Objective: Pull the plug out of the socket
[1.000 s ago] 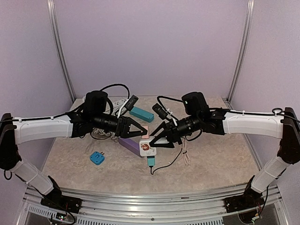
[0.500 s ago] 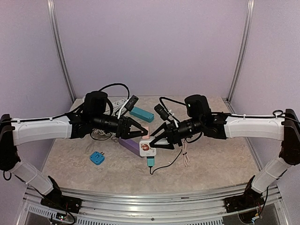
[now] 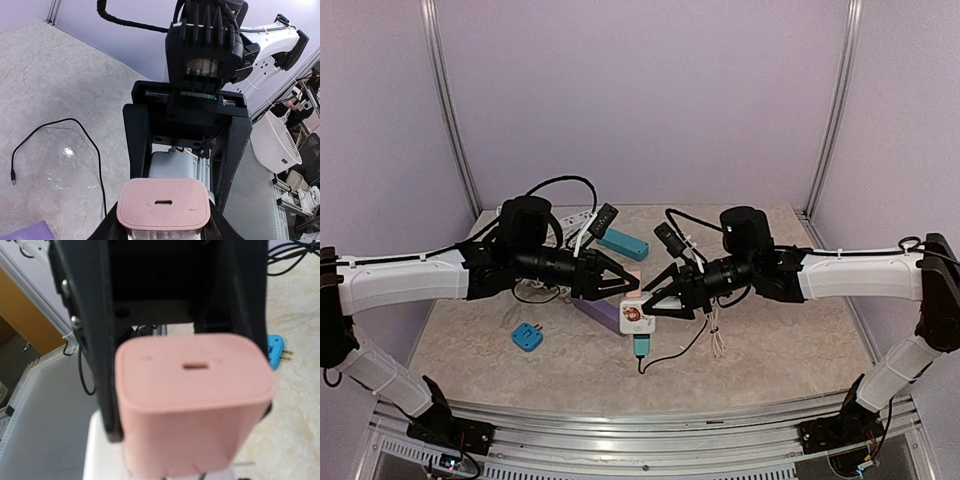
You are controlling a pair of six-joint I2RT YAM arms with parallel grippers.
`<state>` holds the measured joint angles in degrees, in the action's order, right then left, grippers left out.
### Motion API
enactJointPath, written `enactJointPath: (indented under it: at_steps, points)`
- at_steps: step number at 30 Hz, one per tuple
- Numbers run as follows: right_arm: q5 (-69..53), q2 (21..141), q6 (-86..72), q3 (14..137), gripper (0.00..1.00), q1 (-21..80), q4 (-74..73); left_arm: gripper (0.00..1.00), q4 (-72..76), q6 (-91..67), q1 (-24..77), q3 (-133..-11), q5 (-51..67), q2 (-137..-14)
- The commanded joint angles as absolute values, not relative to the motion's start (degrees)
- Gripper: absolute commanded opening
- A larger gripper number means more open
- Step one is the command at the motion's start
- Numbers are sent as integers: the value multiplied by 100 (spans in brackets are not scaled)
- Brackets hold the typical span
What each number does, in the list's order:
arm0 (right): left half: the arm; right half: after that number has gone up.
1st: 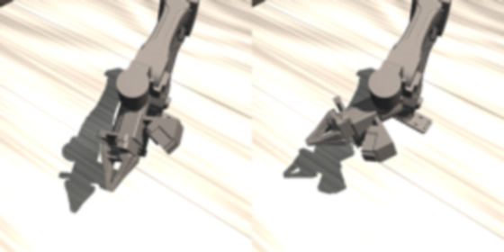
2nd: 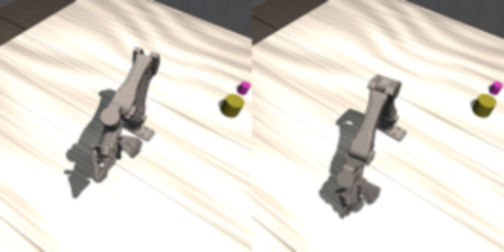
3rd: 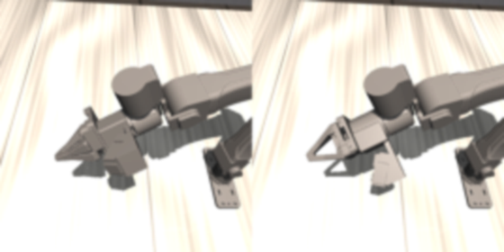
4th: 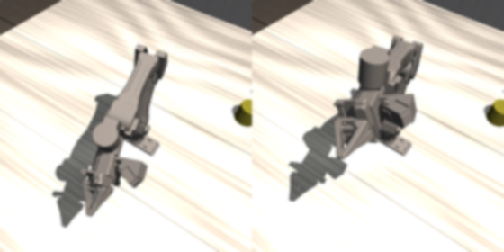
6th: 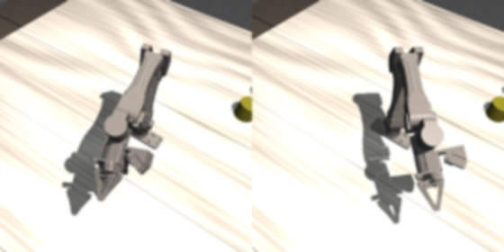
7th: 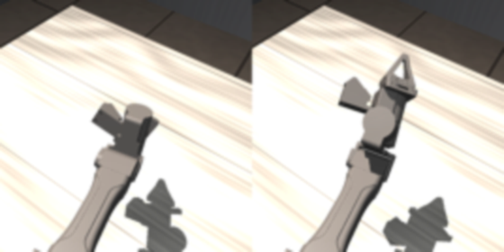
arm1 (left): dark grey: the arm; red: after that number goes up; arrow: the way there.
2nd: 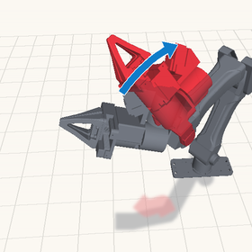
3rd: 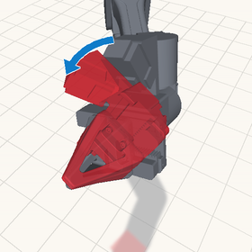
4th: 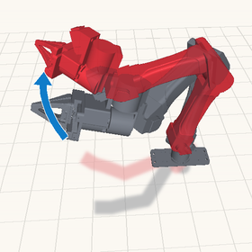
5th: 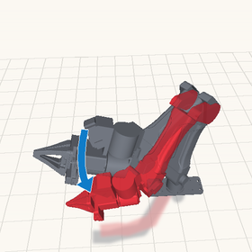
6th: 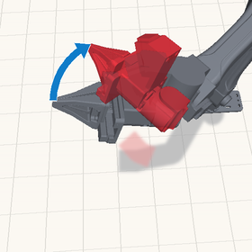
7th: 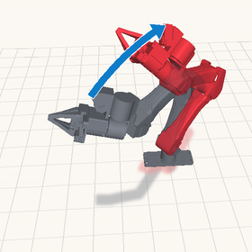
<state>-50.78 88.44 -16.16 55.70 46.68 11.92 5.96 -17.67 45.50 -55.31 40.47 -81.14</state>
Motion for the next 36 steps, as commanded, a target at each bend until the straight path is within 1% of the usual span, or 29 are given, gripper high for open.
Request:
enactJointPath:
  at_steps: [1, 7, 13, 20, 26, 36]
  points:
    - [-4625, 8840, -2228, 5564, 0, 4409, 1742, 19, 457, -1521, 4768, -5572, 3951, -7950]
    - [-4723, 8864, -2253, 5546, 0, 4381, 1790, 19, 380, -1550, 4773, -5607, 3920, -7931]
    - [-4735, 8776, -1950, 5534, 0, 4387, 1561, 18, 254, -1758, 4693, -5735, 3946, -8065]
    - [-4611, 8535, -1295, 5606, 0, 4486, 848, 17, 383, -2146, 4386, -5731, 4438, -8175]
    - [-4466, 8423, -936, 5705, 0, 4602, 391, 17, 380, -2203, 4342, -5756, 4518, -8328]
    - [-4292, 8420, -736, 5848, 0, 4693, 138, 17, 466, -2409, 4201, -5757, 4650, -8470]
